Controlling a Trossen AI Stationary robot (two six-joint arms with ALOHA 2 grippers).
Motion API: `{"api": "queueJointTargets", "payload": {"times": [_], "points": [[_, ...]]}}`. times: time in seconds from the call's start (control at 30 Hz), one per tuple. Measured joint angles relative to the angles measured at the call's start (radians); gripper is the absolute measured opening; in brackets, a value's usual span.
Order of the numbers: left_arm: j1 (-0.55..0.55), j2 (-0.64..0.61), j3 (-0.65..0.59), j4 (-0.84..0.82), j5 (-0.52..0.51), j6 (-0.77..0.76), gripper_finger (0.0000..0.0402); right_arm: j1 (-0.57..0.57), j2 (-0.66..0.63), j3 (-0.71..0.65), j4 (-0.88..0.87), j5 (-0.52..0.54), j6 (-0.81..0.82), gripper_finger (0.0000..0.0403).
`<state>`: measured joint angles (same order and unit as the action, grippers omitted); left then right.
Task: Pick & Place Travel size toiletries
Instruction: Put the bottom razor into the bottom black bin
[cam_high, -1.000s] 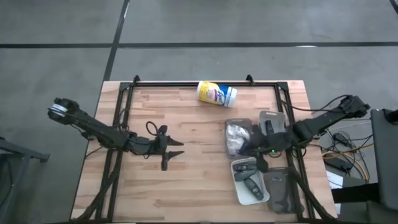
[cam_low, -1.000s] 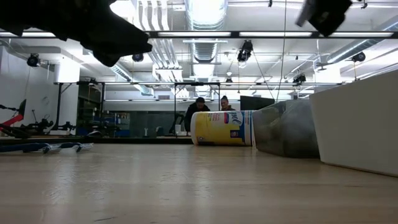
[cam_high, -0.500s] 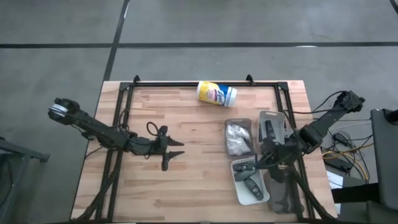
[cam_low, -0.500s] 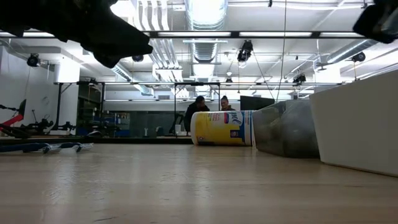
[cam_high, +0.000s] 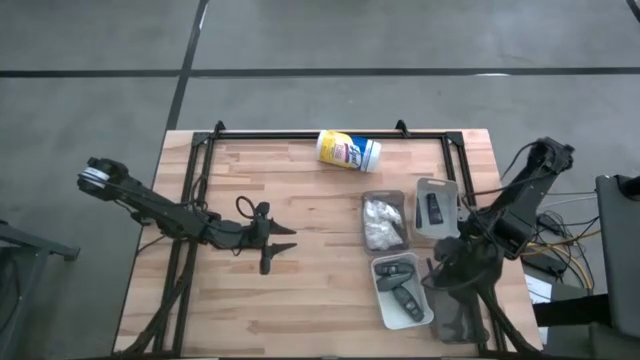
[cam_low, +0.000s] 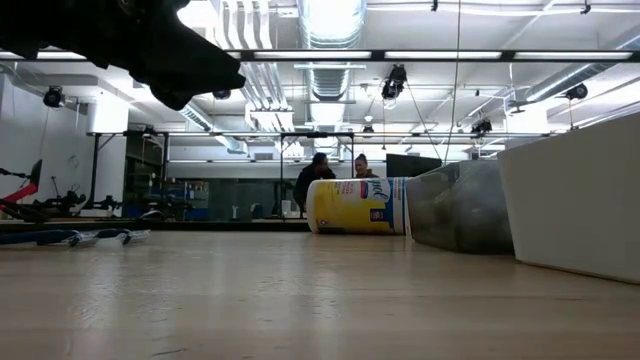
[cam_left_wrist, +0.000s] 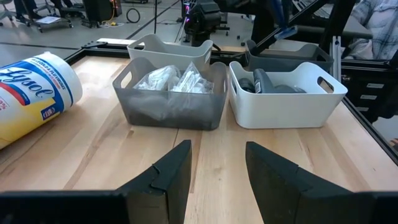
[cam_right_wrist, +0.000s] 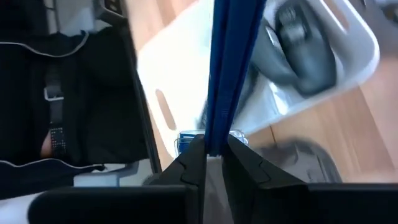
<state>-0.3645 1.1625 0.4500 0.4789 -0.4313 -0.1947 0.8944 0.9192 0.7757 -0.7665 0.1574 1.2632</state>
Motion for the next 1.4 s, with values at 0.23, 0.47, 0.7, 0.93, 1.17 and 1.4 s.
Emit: {"api": "queueJointTargets", "payload": {"times": [0.23, 0.47, 0.7, 0.93, 1.17, 1.4], "points": [[0.000, 0.000, 0.000, 0.000, 0.000, 0.000, 0.0156, 0.061, 0.000, -0.001, -0.162, 0.001, 0.240, 0.0037], [0.000, 0.000, 0.000, 0.000, 0.000, 0.000, 0.0156, 0.082, 0.000, -0.001, -0.220, 0.002, 0.334, 0.0036], [0.000, 0.000, 0.000, -0.001, 0.000, 0.000, 0.0156, 0.082, 0.001, -0.002, -0.223, 0.002, 0.342, 0.0036], [0.000, 0.000, 0.000, -0.002, 0.000, 0.000, 0.0156, 0.090, 0.001, -0.008, -0.226, -0.002, 0.392, 0.0035], [0.000, 0.000, 0.000, -0.002, 0.000, 0.000, 0.0156, 0.135, 0.001, -0.032, -0.229, -0.023, 0.491, 0.0038], [0.000, 0.000, 0.000, -0.002, 0.000, 0.000, 0.0156, 0.188, 0.001, -0.069, -0.228, -0.035, 0.594, 0.0033]]}}
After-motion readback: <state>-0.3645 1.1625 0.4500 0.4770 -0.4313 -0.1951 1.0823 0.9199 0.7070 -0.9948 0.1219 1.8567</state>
